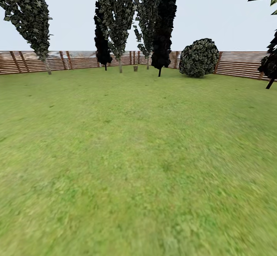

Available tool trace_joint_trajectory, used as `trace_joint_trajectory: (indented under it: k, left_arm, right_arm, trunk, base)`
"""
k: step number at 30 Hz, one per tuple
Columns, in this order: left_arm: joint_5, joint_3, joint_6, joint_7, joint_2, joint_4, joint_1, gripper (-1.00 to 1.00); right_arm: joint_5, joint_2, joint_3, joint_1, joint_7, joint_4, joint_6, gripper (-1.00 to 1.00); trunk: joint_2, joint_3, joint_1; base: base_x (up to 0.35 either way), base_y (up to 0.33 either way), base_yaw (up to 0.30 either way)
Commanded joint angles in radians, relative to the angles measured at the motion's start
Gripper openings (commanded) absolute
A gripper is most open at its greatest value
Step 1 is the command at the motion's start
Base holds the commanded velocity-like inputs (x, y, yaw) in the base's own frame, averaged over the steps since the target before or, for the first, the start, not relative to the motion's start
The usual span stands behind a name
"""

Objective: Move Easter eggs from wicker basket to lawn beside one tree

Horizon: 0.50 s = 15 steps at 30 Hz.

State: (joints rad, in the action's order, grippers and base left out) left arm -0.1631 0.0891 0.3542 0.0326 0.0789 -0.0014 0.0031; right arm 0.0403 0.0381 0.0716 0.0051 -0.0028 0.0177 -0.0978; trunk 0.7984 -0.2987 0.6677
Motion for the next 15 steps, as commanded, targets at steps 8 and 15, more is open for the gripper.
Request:
trace_joint_trajectory:
  k: [8, 15]
  left_arm:
    - [-0.003, 0.008, 0.003, 0.004, -0.003, 0.000, 0.000, 1.00]
    - [-0.003, 0.010, 0.003, 0.004, -0.004, 0.000, 0.000, 1.00]
  right_arm:
    - [0.004, 0.000, 0.007, 0.000, 0.000, 0.002, -0.007, 1.00]
    - [0.004, 0.000, 0.007, 0.000, 0.000, 0.002, -0.007, 1.00]
  trunk:
    - [0.001, -0.001, 0.001]
    - [0.001, -0.001, 0.001]
  base:
    - [0.340, 0.000, 0.000]
    - [0.340, 0.000, 0.000]
